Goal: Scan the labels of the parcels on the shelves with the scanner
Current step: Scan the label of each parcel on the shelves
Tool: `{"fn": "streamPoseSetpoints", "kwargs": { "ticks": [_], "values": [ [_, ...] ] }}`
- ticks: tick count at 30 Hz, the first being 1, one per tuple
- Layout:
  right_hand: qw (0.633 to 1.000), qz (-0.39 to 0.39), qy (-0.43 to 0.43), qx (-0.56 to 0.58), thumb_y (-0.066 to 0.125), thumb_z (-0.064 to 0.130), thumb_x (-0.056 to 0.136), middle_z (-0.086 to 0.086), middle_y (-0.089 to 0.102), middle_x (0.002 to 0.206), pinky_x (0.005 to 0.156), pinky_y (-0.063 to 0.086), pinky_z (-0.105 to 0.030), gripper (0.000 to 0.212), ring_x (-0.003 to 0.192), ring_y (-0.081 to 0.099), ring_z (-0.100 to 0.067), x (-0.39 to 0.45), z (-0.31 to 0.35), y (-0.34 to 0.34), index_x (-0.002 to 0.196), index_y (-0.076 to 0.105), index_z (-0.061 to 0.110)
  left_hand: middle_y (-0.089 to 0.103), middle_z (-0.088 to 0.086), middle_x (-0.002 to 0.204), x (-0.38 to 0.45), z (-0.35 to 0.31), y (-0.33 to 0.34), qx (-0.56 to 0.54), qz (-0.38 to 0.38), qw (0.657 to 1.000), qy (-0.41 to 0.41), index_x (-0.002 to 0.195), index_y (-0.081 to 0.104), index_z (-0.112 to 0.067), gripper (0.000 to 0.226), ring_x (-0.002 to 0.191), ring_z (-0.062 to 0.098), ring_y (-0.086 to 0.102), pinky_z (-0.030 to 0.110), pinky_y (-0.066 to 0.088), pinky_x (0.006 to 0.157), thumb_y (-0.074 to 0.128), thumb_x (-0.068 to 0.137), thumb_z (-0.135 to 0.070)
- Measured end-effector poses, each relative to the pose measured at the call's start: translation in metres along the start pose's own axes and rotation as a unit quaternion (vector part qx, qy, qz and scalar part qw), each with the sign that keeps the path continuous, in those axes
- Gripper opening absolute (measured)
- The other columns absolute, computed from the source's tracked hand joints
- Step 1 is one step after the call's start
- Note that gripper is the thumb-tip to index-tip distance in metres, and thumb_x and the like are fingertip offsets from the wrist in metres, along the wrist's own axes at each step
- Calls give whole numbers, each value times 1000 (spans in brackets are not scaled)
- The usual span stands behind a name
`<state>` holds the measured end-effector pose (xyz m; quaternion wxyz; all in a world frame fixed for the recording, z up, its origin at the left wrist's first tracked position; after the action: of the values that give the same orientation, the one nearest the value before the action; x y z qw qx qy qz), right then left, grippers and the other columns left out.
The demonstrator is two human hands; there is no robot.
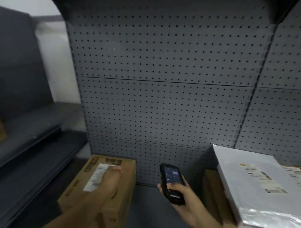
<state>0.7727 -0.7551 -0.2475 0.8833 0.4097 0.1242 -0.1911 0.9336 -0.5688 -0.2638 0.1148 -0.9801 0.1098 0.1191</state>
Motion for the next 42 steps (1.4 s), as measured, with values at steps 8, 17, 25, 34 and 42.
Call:
{"fn": "streamPoseSetpoints", "kwargs": {
  "ticks": [8, 17, 25, 34, 42],
  "values": [
    [997, -57, 24, 43, 51, -11, 91, -33, 56, 124, 49, 60, -34, 28, 94, 62, -42, 54, -101, 70, 118, 51, -2, 61, 5, 82, 36, 32, -127, 110, -58, 992, -15, 74, 56, -18, 32, 69, 14, 57, 23, 44, 57, 45, 92, 6],
    [993, -101, 14, 58, 92, -3, 35, -27, 55, 132, 58, 61, -41, 109, 116, 54, -49, 112, -152, 80, 136, 51, 7, 61, 5, 87, 76, 71, -159, 160, -29, 986, -44, 79, 58, -18, 17, 76, 18, 61, 38, 56, 71, 53, 91, -8],
    [995, -93, -21, 30, 62, -14, 80, -25, 59, 129, 67, 62, -40, 61, 107, 63, -47, 114, -160, 71, 134, 53, 13, 65, 13, 102, 100, 91, -147, 78, 10, 988, -136, 121, 55, -7, 39, 89, 29, 64, 35, 55, 73, 58, 82, -13],
    [999, -38, -20, -11, 63, -12, 75, -27, 69, 114, 75, 62, -41, 63, 99, 69, -44, 71, -144, 47, 130, 54, 16, 61, 3, 109, 111, 121, -116, 112, 7, 984, -137, 115, 58, -24, 81, 96, 28, 61, 45, 54, 87, 71, 40, -53],
    [996, -68, -58, 3, 63, -14, 72, -28, 57, 131, 69, 62, -40, 89, 97, 71, -42, -11, -99, -17, 143, 40, 35, 43, 6, 129, 9, 75, -31, 96, 45, 993, -52, 130, 44, -19, 83, 121, 29, 43, 49, 40, 102, 62, 53, -45]
  ]
}}
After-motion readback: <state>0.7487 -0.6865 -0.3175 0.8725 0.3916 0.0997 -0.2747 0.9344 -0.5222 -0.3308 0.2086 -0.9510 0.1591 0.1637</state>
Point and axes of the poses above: each hand's wrist, its own x-axis towards the middle knuckle, its own y-axis out of the palm, z = x × y, the point moved 1 cm from there along x, towards the middle knuckle
